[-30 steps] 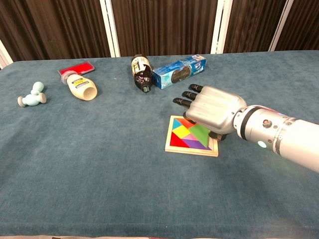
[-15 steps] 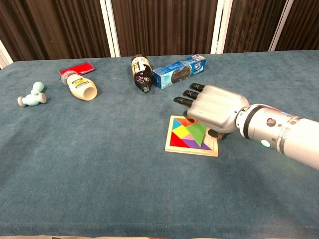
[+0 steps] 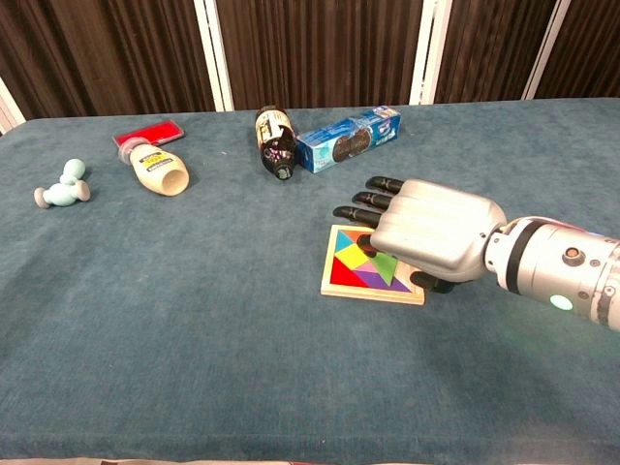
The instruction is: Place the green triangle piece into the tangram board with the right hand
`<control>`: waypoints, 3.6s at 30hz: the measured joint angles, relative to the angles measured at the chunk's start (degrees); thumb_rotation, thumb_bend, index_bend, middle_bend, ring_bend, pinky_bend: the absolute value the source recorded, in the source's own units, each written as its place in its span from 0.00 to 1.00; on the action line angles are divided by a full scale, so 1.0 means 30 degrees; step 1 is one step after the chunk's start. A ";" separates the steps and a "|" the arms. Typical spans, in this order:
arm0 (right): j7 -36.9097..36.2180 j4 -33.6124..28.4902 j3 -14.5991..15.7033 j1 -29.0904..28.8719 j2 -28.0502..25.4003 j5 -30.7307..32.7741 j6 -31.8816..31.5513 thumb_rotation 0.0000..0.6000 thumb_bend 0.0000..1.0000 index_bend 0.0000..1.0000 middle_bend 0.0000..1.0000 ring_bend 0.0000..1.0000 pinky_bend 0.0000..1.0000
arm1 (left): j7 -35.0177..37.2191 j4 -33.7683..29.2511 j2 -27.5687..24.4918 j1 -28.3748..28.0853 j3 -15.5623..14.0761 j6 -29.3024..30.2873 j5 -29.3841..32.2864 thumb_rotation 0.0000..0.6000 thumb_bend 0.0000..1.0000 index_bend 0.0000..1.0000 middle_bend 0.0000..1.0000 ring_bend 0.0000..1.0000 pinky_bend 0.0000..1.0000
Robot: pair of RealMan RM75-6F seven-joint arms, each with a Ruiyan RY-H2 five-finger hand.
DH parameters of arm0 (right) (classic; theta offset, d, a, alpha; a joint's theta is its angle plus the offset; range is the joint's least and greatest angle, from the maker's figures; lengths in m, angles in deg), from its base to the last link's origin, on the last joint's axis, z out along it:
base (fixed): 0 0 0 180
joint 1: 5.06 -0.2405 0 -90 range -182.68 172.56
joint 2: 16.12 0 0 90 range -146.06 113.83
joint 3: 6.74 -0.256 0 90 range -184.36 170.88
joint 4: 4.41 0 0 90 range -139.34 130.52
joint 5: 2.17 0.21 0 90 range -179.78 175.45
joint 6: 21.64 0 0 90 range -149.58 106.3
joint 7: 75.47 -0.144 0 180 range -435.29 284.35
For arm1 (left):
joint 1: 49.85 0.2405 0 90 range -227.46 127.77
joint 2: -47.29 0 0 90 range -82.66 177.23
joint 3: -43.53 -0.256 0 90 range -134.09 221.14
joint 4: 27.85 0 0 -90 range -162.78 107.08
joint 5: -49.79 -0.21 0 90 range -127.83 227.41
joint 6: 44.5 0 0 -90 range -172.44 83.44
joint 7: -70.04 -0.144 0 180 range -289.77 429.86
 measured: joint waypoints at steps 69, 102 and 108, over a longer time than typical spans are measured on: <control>-0.0024 0.0704 -0.0336 0.0201 -0.0465 0.3009 0.0799 1.00 0.49 0.28 0.00 0.00 0.00 | 0.0578 -0.0019 -0.0206 -0.0035 0.0058 -0.0069 0.0169 1.00 0.46 0.00 0.00 0.00 0.01; -0.2222 -0.1691 0.1904 0.2217 -0.2770 -0.1430 -0.1536 1.00 0.49 0.30 0.00 0.00 0.00 | 0.0043 -0.0198 -0.0134 0.0002 -0.0041 -0.0092 0.0085 1.00 0.46 0.00 0.00 0.00 0.01; -0.3354 -0.1250 0.2259 0.2889 -0.3185 -0.2118 -0.1633 1.00 0.49 0.31 0.00 0.00 0.00 | -0.0119 -0.0181 -0.0043 -0.0026 -0.0056 -0.0236 0.0166 1.00 0.46 0.00 0.00 0.00 0.01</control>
